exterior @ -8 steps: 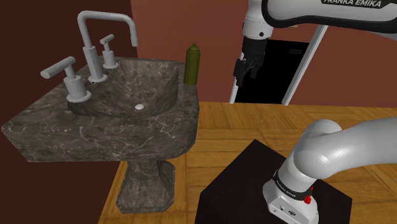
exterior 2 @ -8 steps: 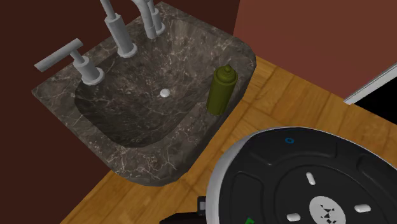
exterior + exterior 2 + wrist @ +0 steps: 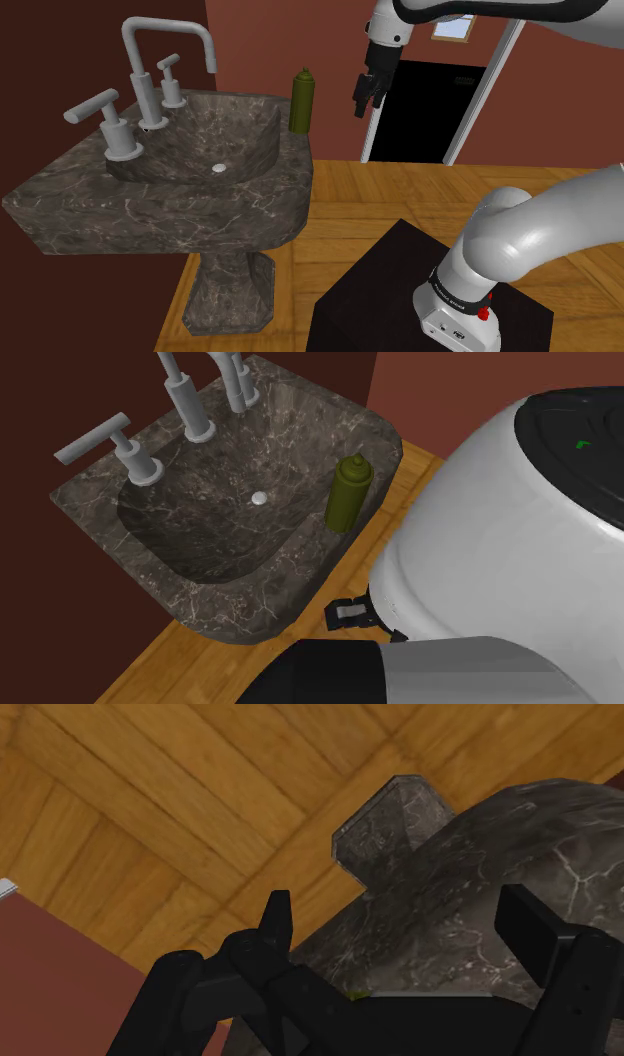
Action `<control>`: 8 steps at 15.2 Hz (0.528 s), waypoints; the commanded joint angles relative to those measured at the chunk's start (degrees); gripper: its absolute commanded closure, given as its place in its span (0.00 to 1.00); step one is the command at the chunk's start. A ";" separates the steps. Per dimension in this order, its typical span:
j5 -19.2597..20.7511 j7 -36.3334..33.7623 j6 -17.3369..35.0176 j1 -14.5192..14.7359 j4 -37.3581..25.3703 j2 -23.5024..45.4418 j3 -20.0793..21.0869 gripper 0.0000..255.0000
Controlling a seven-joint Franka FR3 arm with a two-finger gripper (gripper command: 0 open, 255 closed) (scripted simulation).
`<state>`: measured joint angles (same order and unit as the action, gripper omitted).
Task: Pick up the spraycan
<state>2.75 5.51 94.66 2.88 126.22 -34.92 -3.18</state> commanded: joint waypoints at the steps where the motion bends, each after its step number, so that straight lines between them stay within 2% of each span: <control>1: -1.14 4.01 2.26 0.87 -3.24 4.21 -2.15 0.00; 8: -8.43 18.09 4.85 4.00 -17.23 18.03 -8.80 0.00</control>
<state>-4.26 21.50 99.51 6.33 111.83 -19.41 -11.17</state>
